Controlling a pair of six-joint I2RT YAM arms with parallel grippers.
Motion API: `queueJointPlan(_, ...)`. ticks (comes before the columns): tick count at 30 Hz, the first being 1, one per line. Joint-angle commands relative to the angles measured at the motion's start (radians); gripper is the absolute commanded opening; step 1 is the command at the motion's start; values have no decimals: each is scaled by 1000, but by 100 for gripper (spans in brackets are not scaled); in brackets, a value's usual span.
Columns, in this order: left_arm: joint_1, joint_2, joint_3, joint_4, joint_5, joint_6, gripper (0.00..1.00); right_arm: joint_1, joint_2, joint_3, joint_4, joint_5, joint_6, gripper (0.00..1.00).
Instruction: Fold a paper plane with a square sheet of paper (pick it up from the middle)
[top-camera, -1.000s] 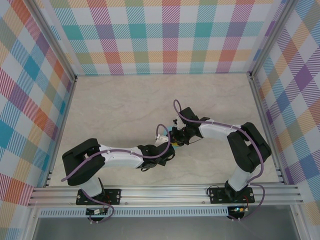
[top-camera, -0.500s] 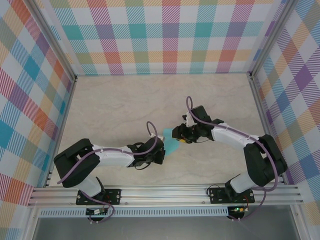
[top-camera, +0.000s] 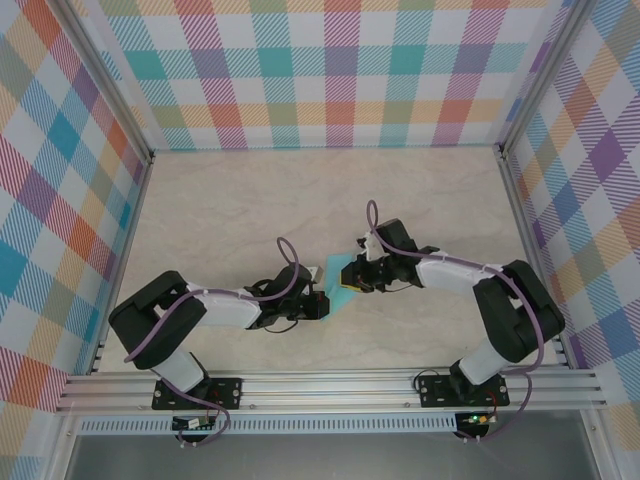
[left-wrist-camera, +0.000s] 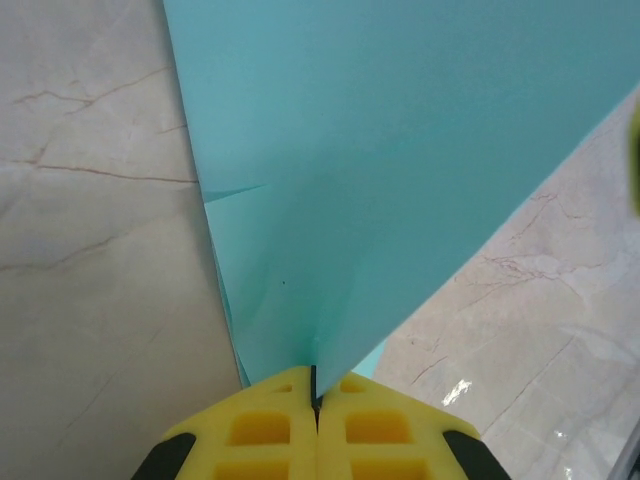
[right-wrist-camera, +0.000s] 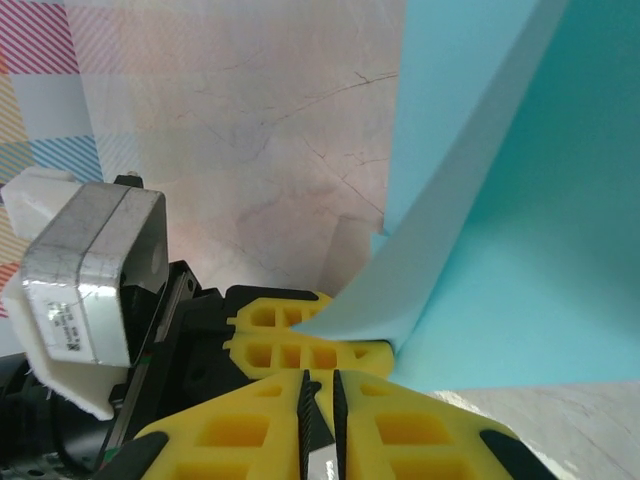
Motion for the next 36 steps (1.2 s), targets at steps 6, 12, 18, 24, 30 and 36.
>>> queueJointPlan(6, 47, 48, -23, 100, 117, -58, 2, 8, 85, 57, 106, -29, 28, 14)
queueJointPlan(12, 59, 63, -24, 112, 127, -77, 2, 2, 157, 84, 123, -19, 35, 13)
queueJointPlan(18, 82, 79, -32, 128, 152, -102, 2, -7, 185, 92, 144, -27, 26, 13)
queueJointPlan(24, 96, 101, -36, 150, 179, -124, 2, -15, 221, 106, 119, -3, 20, 13)
queueJointPlan(30, 109, 130, -29, 139, 191, -144, 2, -19, 251, 115, 122, -2, 12, 13)
queueJointPlan(36, 110, 144, -17, 105, 181, -143, 2, -26, 277, 118, 112, 11, 10, 13)
